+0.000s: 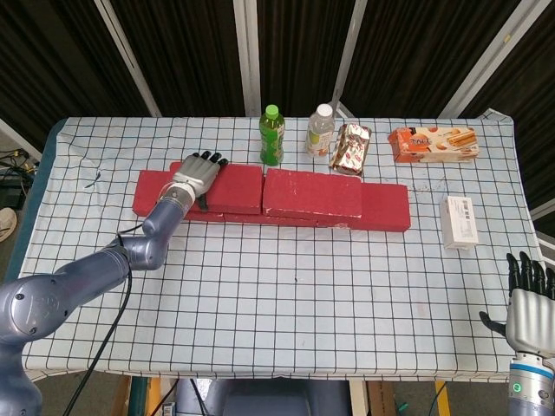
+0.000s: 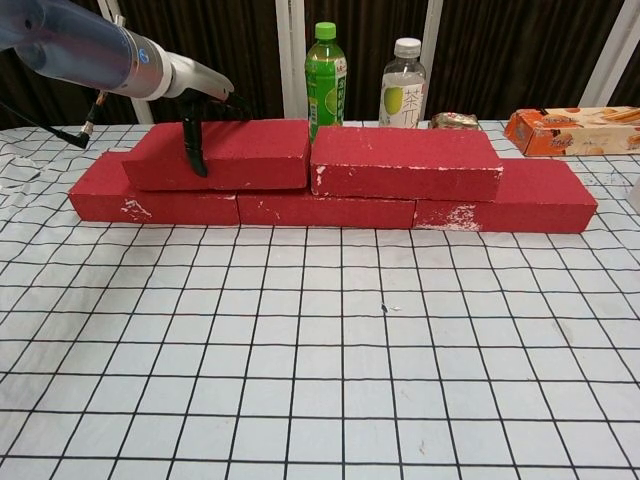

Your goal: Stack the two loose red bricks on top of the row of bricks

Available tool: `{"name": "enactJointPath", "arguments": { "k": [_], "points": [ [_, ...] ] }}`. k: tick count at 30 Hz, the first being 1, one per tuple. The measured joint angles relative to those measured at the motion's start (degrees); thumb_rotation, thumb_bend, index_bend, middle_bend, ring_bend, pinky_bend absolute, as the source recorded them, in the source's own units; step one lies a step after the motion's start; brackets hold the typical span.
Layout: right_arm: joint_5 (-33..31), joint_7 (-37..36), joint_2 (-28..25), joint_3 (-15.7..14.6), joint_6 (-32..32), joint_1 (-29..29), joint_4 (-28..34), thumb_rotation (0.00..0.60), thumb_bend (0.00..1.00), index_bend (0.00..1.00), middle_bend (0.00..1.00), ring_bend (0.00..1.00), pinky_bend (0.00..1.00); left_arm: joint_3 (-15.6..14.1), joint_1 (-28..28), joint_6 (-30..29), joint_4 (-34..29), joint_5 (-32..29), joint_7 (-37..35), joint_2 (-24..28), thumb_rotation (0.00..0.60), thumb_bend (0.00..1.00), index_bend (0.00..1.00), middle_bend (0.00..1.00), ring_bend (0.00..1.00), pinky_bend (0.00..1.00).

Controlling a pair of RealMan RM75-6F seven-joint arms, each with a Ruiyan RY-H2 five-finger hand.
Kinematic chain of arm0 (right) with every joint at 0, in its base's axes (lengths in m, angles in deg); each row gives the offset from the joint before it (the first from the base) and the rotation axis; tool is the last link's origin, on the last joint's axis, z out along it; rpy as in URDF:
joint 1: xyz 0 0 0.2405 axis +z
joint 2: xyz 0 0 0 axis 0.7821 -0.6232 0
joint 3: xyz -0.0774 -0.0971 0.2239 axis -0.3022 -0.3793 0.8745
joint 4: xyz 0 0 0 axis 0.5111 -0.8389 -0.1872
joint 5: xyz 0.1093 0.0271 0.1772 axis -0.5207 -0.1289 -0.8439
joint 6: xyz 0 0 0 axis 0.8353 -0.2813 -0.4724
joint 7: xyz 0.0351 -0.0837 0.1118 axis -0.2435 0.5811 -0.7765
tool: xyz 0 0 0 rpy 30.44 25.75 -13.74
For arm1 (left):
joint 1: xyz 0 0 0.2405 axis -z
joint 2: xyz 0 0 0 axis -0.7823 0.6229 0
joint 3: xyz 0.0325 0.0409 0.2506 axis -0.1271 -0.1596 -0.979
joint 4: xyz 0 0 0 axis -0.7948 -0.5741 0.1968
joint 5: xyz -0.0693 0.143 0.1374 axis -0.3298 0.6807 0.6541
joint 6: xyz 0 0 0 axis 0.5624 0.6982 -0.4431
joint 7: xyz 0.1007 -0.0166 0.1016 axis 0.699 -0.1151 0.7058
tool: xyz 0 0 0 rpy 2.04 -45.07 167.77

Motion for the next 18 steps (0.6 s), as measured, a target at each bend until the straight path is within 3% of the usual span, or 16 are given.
{"name": "enactJointPath", "arguments": {
  "k": [18],
  "points": [
    [-0.2,0.3,0.1,0.0,-0.3,0.0,0.0,0.600,0.15,0.04,0.01,0.00,0.00,0.0,0.6,-0.3,-1.4,-1.9,1.0,0.6,0.600,0.00,0.05,0.00,0.00,0.09]
  ]
}}
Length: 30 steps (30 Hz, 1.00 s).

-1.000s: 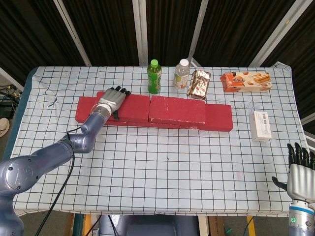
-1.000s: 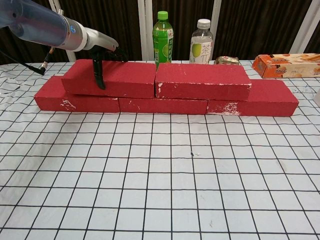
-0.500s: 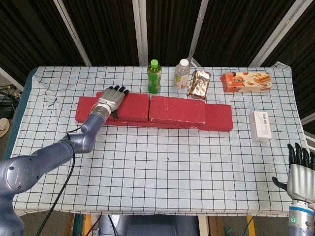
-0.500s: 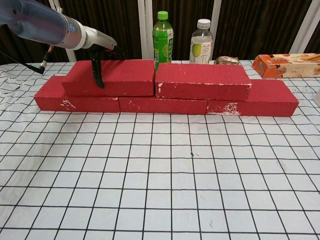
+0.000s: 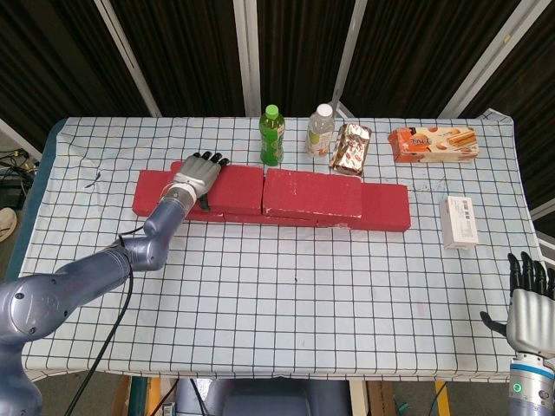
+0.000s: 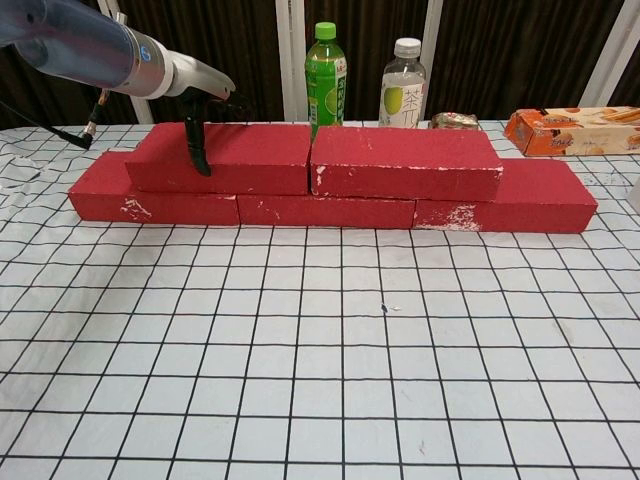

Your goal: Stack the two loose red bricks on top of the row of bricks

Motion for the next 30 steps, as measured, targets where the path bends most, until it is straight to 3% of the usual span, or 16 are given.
{"name": "enactJointPath", "arguments": {
  "k": [6,11,18,22,30],
  "points": [
    [-0.1,0.3,0.1,0.0,0.0,0.1,-0.1,0.600,0.15,0.04,0.01,0.00,0.00,1.2,0.2,-0.7,-4.0,0.5,-1.1,3.4,0.600,0.00,0.00,0.00,0.00,0.08],
    [-0.2,0.3,0.2,-0.1,0.4,0.2,-0.2,0.600,0.15,0.04,0.01,0.00,0.00,2.6,-1.2,-4.4,-10.4,3.1,-3.1,9.9,0.600,0.00,0.00,0.01,0.00,0.06],
    [-0.3,0.0,0.3,-0.1,0.7,0.4,-0.3,0.600,0.15,0.04,0.01,0.00,0.00,3.4,-9.9,-14.3,-17.4,13.0,-8.4,16.2,0.600,0.00,0.15,0.17,0.00,0.06],
    [-0.2,0.4,0.6,-0.2,1.0,0.6,-0.3,0.600,0.15,0.04,0.01,0.00,0.00,3.5,-17.0,-15.2,-16.7,19.6,-13.8,17.2,0.600,0.00,0.19,0.19,0.00,0.06],
    [0.0,1.0,1.3,-0.3,0.6,0.8,-0.4,0.600,0.15,0.04,0.01,0.00,0.00,5.1,-22.9,-12.4,-9.4,26.6,-18.6,14.9,0.600,0.00,0.23,0.22,0.00,0.06]
  ]
}}
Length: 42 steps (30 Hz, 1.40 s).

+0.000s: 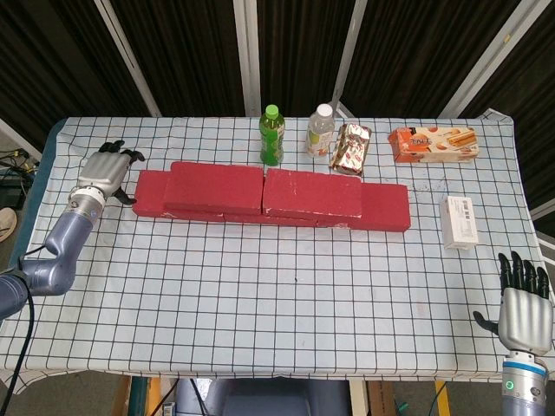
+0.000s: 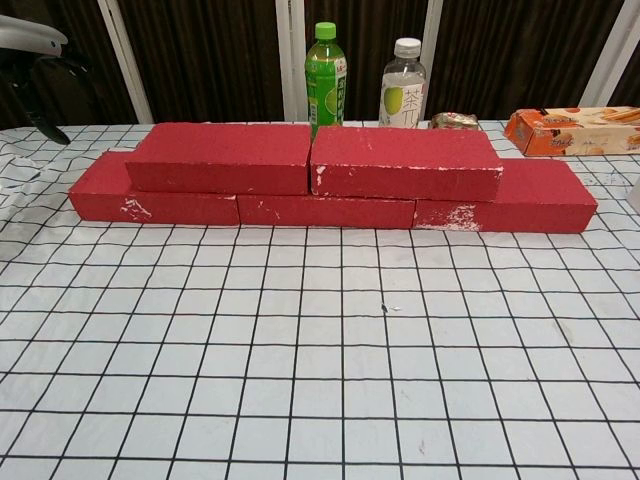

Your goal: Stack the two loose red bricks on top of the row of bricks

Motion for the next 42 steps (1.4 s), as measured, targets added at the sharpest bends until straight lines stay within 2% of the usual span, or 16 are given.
{"name": "enactJointPath", "arguments": {
  "k": [8,21,42],
  "points": [
    [-0.1,-0.5,-0.2,0.0,0.1,0.0,-0.1,0.600,0.15,0.04,0.01,0.00,0.00,1.8,-1.5,1.2,2.8,1.7,1.3,-3.2,0.600,0.00,0.21,0.23,0.00,0.06],
    [-0.1,-1.8,-0.7,0.2,0.2,-0.2,-0.2,0.600,0.15,0.04,0.01,0.00,0.00,3.9,-1.2,3.5,5.7,-0.8,7.4,-8.1,0.600,0.00,0.20,0.22,0.00,0.06],
    [-0.3,-2.0,-0.9,0.2,0.3,-0.2,0.0,0.600,0.15,0.04,0.01,0.00,0.00,5.7,-0.6,4.8,6.8,-2.8,11.6,-10.2,0.600,0.00,0.20,0.22,0.00,0.06]
  ]
}}
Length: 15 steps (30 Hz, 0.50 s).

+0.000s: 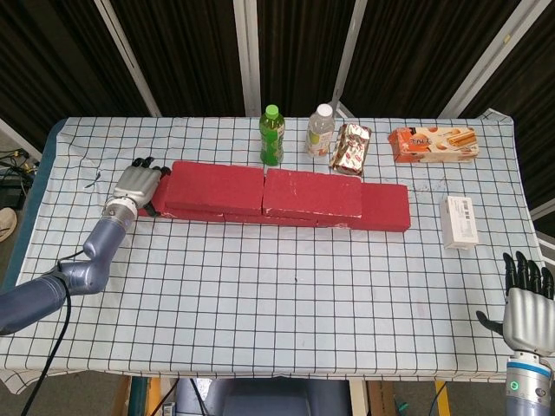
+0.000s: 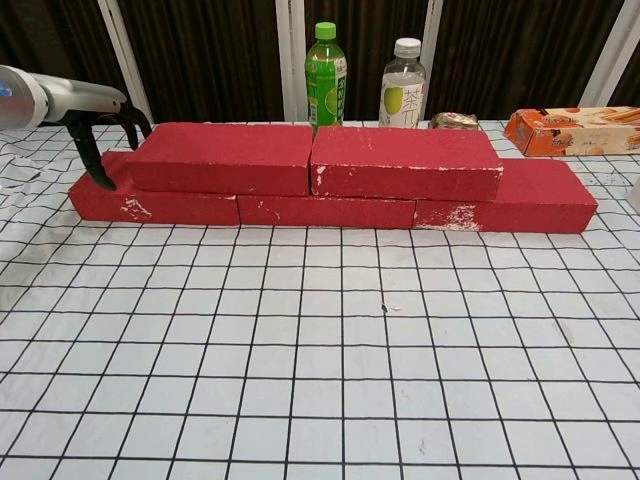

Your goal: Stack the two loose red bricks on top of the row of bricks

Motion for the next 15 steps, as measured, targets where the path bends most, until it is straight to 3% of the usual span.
{"name": "enactJointPath", "arguments": {
  "k": [15],
  "points": [
    [0.0,0.0,0.1,0.0,0.0,0.0,0.1,0.600,0.15,0.04,0.01,0.00,0.00,0.9,-0.5,-0.3,-2.0,0.1,0.4,2.0,0.600,0.00,0.25,0.24,0.00,0.06]
  ]
}}
